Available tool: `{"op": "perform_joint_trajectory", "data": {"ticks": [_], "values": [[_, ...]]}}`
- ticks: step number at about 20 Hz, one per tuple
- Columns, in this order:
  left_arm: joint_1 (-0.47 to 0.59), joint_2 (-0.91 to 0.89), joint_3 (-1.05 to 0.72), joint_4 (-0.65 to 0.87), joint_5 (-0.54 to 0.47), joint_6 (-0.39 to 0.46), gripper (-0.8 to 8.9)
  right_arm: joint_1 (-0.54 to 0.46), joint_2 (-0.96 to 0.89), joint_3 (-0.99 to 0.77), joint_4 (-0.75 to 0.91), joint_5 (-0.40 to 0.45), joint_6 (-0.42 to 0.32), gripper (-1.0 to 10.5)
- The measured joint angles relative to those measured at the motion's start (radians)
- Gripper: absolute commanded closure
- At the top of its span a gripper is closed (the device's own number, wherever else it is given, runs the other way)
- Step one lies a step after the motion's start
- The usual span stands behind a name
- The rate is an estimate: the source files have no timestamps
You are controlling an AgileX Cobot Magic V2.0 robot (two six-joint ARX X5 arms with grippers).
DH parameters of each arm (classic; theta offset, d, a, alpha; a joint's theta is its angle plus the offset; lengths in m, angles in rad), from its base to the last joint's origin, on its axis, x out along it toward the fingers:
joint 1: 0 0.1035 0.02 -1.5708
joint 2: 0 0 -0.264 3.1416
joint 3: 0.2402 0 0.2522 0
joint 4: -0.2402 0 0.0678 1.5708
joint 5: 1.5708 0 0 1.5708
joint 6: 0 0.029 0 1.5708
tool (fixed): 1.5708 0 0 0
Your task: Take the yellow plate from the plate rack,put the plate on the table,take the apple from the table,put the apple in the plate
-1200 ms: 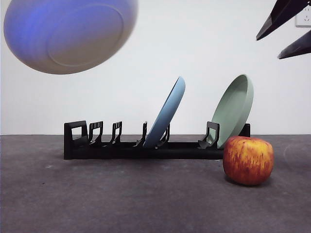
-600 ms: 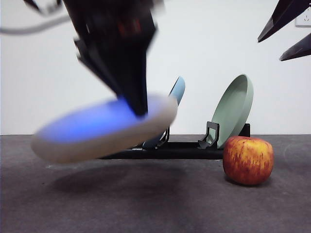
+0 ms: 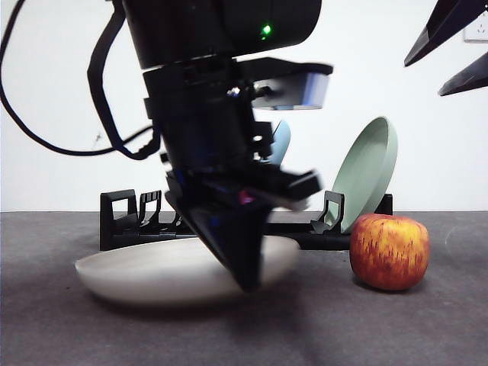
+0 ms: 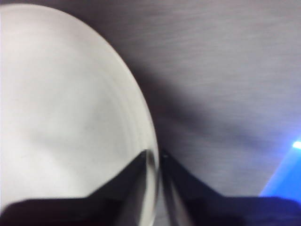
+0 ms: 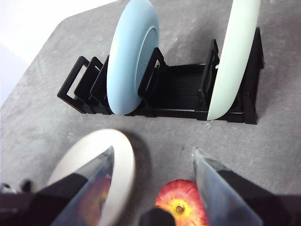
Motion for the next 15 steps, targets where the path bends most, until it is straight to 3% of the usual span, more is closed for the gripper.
{"op": "perform_joint_trajectory", "data": {"ticks": [3, 6, 9, 15], "values": [[-0.004, 0.000, 0.000, 0.003, 0.009, 0.000, 5.53, 0.000, 0.000, 0.000, -0.005, 0.000, 0.000, 6.5], [-0.001, -0.021, 0.000, 0.004, -0.031, -0.017, 5.53, 0.012, 0.000, 0.000, -0.006, 0.000, -0.005, 4.6], [-0.001, -0.142, 0.000, 0.007, -0.105, -0.040, 5.53, 0.057, 0.004, 0.000, -0.011, 0.009, -0.030, 4.4], [0.001, -0.502, 0.000, 0.010, -0.220, -0.065, 5.55, 0.230, 0.111, 0.025, -0.137, 0.218, -0.138, 4.4]]}}
